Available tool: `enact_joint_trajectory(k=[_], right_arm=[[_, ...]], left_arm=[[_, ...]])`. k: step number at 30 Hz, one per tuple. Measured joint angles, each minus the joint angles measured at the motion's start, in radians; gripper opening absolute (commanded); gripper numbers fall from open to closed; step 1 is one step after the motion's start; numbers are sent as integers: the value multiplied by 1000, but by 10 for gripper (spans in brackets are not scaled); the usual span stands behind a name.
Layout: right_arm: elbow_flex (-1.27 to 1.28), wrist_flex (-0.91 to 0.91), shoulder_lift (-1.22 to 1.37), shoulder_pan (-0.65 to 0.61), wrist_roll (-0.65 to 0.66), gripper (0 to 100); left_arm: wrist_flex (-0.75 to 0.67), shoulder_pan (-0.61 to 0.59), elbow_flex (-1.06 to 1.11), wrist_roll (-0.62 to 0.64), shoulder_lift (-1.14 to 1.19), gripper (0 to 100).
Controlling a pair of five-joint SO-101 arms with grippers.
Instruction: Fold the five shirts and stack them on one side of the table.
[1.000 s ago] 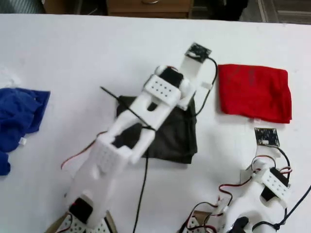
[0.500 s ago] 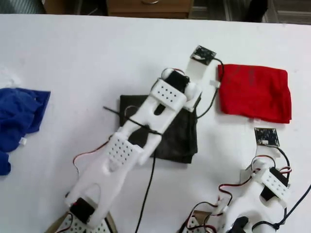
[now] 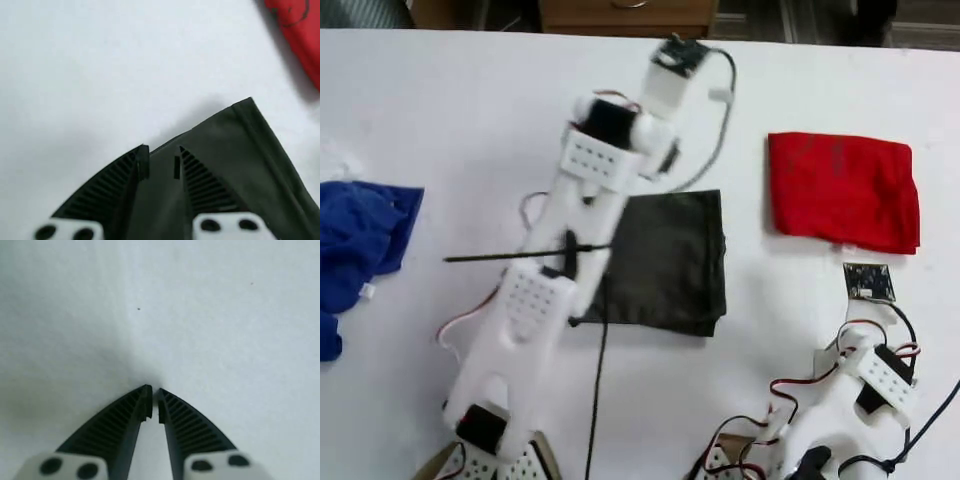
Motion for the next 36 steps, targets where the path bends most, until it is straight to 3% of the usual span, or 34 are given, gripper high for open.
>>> enact_joint_trajectory(k=[9, 17, 21, 26, 32, 36], right_arm=[[0, 0, 0, 0, 0, 23], [0, 0, 0, 0, 0, 26], [0, 0, 0, 0, 0, 26], [0, 0, 0, 0, 0, 26], [0, 0, 0, 0, 0, 25], [0, 0, 0, 0, 0, 25]], left_arm=[[-11, -91, 807, -6, -615, 114], [-298, -222, 1620, -63, -1111, 116], [-465, -210, 1952, -68, -1269, 116], [-660, -124, 2197, -74, -1327, 113], [-689, -94, 2302, -74, -1332, 113], [-697, -57, 2326, -141, -1332, 114]])
